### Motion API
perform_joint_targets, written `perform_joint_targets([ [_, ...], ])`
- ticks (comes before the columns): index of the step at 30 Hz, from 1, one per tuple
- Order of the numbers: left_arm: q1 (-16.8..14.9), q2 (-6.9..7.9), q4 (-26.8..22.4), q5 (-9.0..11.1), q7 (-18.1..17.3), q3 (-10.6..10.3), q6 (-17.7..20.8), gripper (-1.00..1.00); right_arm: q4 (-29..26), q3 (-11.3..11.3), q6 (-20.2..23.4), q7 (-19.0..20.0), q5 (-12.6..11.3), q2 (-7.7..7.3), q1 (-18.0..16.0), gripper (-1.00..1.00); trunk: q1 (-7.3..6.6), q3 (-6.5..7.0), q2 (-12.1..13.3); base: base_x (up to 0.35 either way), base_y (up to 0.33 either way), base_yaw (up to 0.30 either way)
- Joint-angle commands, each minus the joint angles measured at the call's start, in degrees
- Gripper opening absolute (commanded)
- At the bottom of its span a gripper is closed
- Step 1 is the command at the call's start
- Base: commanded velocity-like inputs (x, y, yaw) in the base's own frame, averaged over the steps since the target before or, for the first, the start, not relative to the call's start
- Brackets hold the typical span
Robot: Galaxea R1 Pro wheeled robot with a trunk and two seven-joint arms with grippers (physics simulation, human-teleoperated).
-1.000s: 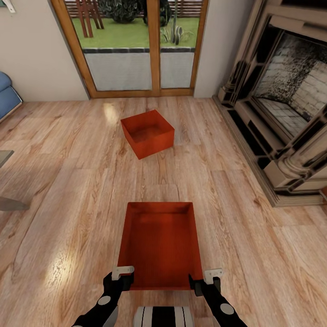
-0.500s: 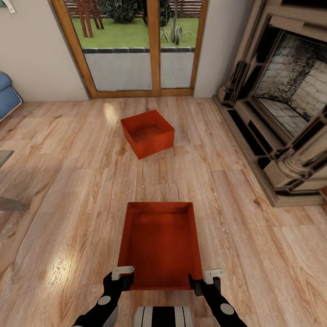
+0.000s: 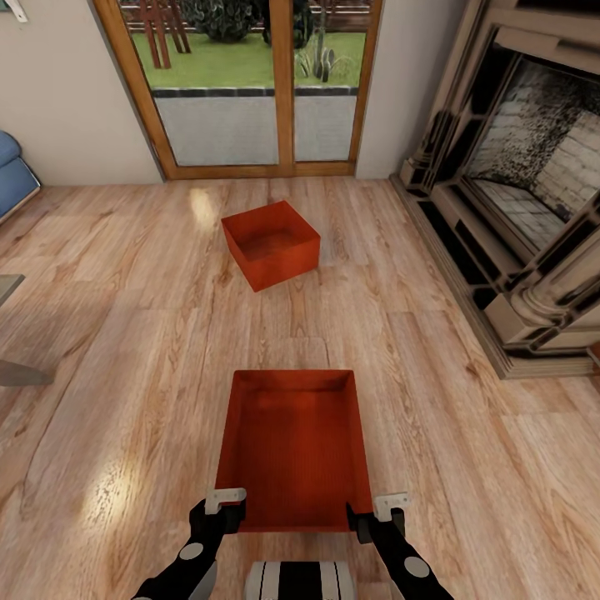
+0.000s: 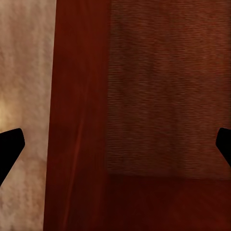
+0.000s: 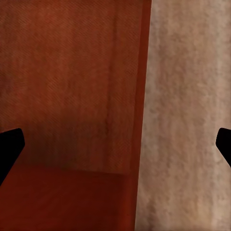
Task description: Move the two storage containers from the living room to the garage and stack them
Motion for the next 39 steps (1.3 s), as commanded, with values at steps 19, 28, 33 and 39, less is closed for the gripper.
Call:
perform_joint_targets([
  [19,-0.03,-0.01,0.05,-0.15,0.21,0.07,-0.19,1.00,0.03,0.33,-0.28,-0.30,-0.50,-0.05,-0.04,1.00,0.65,-0.57,-1.21,0.000,0.000,0.000],
  [28,-0.03,0.06,0.05,-0.08,0.35,0.49,-0.24,1.00,0.04,0.33,-0.36,-0.30,-0.48,-0.05,-0.04,1.00,0.65,-0.57,-1.21,0.000,0.000,0.000],
  [33,-0.03,0.03,0.05,-0.09,0.39,0.50,-0.22,-1.00,0.03,0.33,-0.41,-0.30,-0.42,-0.05,-0.04,1.00,0.65,-0.57,-1.21,0.000,0.000,0.000],
  [39,-0.03,0.06,0.05,-0.07,0.41,0.56,-0.26,-1.00,0.03,0.33,-0.40,-0.31,-0.48,-0.05,-0.04,-1.00,0.65,-0.57,-1.21,0.000,0.000,0.000],
])
